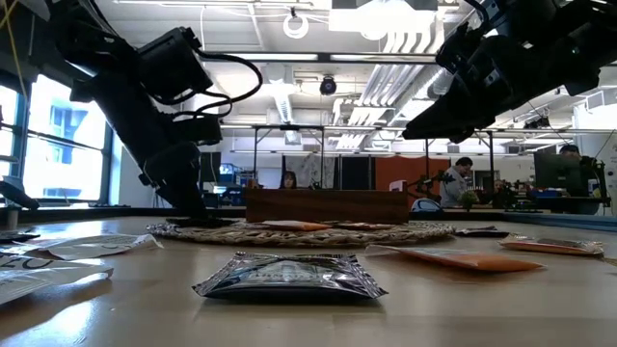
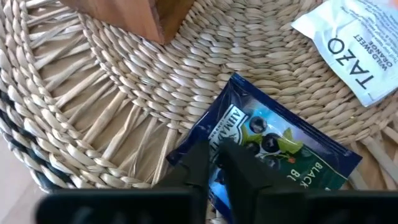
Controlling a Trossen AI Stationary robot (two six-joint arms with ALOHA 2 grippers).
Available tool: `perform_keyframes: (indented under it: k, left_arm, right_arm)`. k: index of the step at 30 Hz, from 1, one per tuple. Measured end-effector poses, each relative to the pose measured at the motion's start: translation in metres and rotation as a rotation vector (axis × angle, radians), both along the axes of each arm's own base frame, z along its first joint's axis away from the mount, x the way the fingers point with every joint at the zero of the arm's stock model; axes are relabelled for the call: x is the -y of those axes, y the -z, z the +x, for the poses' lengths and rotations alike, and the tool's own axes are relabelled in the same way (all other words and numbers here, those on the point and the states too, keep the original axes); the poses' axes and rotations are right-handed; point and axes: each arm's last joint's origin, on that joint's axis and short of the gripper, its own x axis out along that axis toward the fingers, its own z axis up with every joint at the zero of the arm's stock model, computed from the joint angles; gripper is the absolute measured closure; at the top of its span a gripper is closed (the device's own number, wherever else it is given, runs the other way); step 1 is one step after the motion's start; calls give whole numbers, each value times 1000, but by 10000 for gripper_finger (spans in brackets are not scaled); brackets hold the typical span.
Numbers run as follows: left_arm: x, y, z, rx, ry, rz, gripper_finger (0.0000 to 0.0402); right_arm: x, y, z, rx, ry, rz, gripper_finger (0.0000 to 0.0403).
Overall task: Pick & Place Tea
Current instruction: Put the violet tea bag into the left section of the brown wooden organizer
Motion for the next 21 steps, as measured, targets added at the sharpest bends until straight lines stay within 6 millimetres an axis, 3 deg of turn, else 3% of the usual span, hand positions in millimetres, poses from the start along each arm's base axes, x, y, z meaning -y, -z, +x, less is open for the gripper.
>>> perform_keyframes:
  k: [8, 21]
  left_arm:
    - [0, -3, 4, 23, -29, -27, 398]
    - [1, -31, 33, 106, 47, -15, 401]
  right_arm:
    - [0, 0, 0, 0, 0, 0, 265]
    - [0, 0, 0, 0, 0, 0, 265]
